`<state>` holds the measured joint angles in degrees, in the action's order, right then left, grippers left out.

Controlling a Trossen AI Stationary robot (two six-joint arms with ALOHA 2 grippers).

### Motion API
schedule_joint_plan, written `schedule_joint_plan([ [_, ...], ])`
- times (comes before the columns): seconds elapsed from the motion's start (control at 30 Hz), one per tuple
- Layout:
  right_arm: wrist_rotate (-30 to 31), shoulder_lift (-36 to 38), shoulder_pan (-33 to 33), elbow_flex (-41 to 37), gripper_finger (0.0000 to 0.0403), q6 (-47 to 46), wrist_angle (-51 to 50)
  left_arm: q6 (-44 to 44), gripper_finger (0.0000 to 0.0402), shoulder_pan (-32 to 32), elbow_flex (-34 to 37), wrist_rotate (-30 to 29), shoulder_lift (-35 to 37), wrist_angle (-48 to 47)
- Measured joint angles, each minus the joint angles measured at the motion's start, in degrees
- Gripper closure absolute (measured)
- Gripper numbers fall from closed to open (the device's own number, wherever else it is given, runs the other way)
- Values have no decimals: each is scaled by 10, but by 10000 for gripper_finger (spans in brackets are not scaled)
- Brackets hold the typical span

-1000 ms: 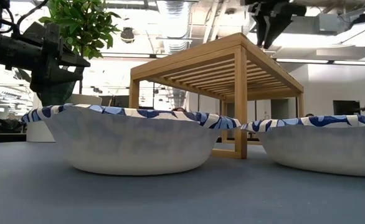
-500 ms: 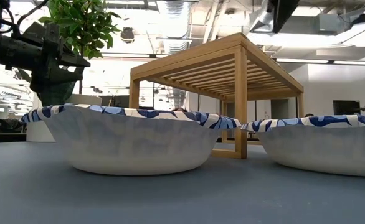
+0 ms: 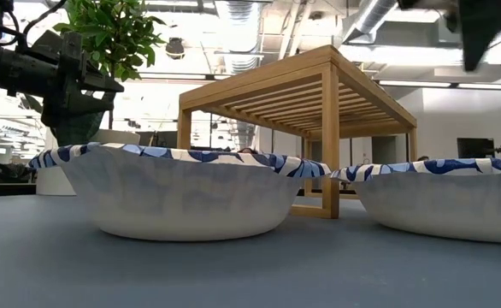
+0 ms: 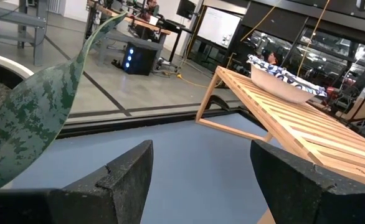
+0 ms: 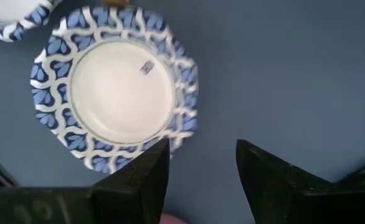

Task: Place and stack bowls onto a shelf
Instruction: Stack the right white and blue patterned bowl on top of the other white and blue patterned bowl on the shelf

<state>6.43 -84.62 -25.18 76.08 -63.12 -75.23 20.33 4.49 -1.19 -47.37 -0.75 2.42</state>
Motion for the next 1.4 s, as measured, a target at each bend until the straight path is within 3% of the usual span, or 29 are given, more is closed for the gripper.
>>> schedule_joint_plan([
  [0.33,-3,0,-30,-150,194,-91,199,1,148,0,0,0,0,0],
  [0.67,-2,0,-24,-231,194,-106,231,4,148,0,0,0,0,0],
  [1.0,-3,0,-24,-241,194,-95,269,4,148,0,0,0,0,0],
  [1.17,-1,0,-29,-239,194,-46,271,4,148,0,0,0,0,0],
  [1.4,-4,0,-41,-169,194,41,264,5,148,0,0,0,0,0],
])
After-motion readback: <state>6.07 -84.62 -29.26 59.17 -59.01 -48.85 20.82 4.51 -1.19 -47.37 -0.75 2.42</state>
